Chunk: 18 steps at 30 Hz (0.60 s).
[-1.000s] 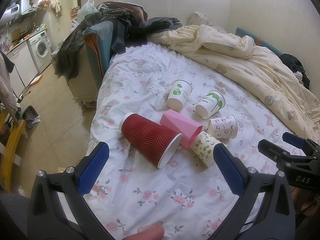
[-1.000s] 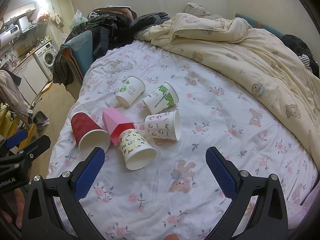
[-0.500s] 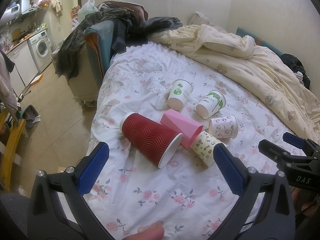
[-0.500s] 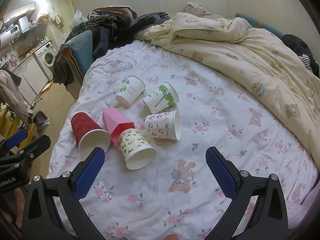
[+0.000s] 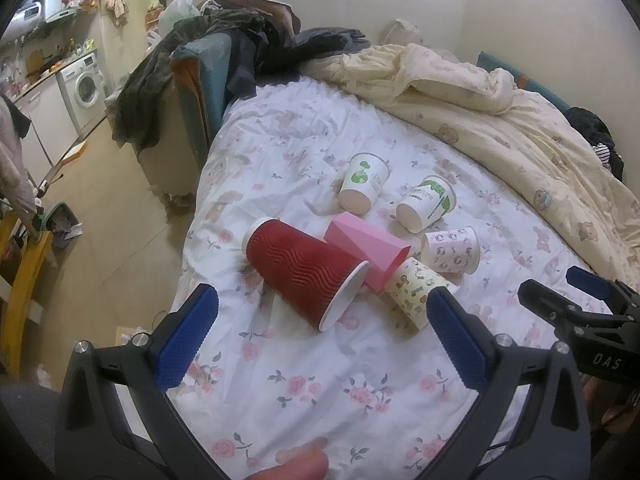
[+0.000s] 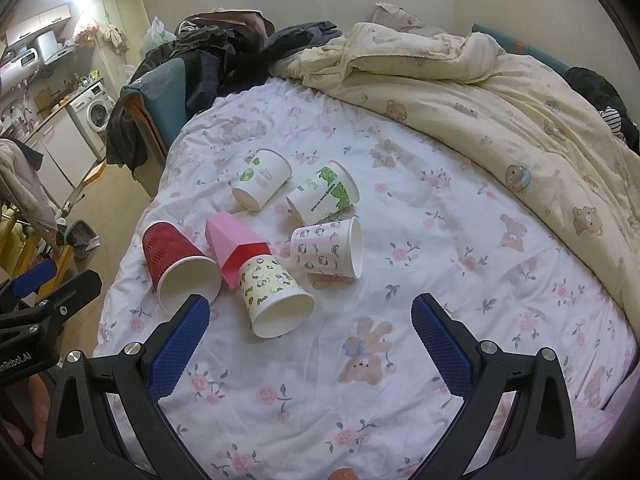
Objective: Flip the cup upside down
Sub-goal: 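Move the right tool toward the yellow cartoon-print cup and close around it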
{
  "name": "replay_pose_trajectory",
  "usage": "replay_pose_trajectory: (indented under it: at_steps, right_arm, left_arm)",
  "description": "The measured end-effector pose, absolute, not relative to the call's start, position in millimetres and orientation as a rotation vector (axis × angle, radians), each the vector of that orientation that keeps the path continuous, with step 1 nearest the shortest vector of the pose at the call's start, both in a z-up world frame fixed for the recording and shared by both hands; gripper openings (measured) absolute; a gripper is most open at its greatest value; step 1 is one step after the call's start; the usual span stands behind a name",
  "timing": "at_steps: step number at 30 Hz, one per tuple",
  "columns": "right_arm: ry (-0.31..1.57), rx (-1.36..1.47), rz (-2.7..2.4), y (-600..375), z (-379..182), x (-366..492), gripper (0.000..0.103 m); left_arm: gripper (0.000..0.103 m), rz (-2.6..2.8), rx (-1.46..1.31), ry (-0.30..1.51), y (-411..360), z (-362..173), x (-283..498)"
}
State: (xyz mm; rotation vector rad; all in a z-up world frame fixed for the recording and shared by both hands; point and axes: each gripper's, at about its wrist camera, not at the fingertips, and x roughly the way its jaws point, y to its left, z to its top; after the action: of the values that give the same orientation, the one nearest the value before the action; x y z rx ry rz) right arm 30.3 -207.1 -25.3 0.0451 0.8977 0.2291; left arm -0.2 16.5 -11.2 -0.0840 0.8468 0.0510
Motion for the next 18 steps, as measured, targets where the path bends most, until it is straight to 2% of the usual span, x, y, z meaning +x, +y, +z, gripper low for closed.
replay_pose_trajectory:
  at_steps: [7, 15, 18]
  right_arm:
    - [0.968, 0.06, 0.273, -202, -34, 41, 0.103]
    - [1.285, -0.001, 0.442, -171, -75, 91, 0.103]
    - [1.377, -0.074, 0.479, -153, -96, 108, 0.098]
  left_arm:
    - [0.103, 0.086, -0.081, 0.867, 19, -10, 1]
    - [0.103, 0.136, -0.158, 0.917, 44, -12, 3]
    - [0.103, 0.138, -0.174, 0.921, 47, -12, 4]
